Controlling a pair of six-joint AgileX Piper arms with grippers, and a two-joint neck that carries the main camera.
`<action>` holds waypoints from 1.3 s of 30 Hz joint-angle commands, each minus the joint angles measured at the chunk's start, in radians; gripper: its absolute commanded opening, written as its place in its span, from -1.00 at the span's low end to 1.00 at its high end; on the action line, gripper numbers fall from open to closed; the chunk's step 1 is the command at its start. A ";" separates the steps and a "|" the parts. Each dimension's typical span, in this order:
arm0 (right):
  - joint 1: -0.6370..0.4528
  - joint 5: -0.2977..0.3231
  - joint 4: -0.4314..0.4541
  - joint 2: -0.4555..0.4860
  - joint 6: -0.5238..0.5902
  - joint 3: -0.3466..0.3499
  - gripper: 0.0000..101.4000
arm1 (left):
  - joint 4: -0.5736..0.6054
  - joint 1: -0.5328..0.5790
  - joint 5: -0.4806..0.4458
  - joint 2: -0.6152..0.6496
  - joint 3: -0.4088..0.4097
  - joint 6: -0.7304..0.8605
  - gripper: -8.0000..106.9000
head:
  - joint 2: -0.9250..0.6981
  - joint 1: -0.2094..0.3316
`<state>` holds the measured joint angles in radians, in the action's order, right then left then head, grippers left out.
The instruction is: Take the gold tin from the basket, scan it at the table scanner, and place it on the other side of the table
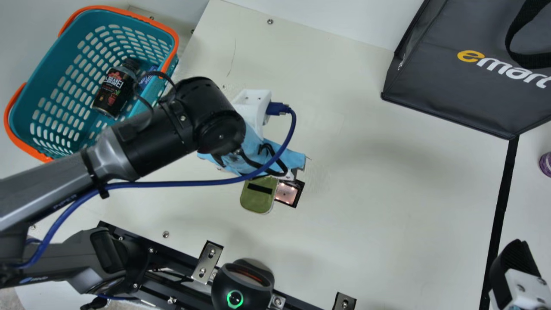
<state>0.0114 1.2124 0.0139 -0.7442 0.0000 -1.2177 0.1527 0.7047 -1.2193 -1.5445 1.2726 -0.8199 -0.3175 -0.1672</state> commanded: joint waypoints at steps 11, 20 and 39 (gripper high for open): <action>0.000 -0.001 0.000 0.000 0.000 0.000 0.87 | -0.010 0.056 0.045 -0.058 0.032 -0.149 -1.00 | -0.004 0.029; 0.000 -0.001 0.000 0.000 0.000 0.000 0.87 | -0.032 0.102 0.093 -0.159 0.115 -0.297 -1.00 | -0.004 0.029; 0.000 -0.001 0.000 0.000 0.000 0.000 0.87 | -0.118 0.186 0.137 -0.455 0.376 -0.525 -1.00 | -0.004 0.029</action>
<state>0.0114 1.2115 0.0139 -0.7442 0.0000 -1.2177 0.0386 0.8892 -1.0819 -1.9798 1.6336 -1.3276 -0.3191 -0.1672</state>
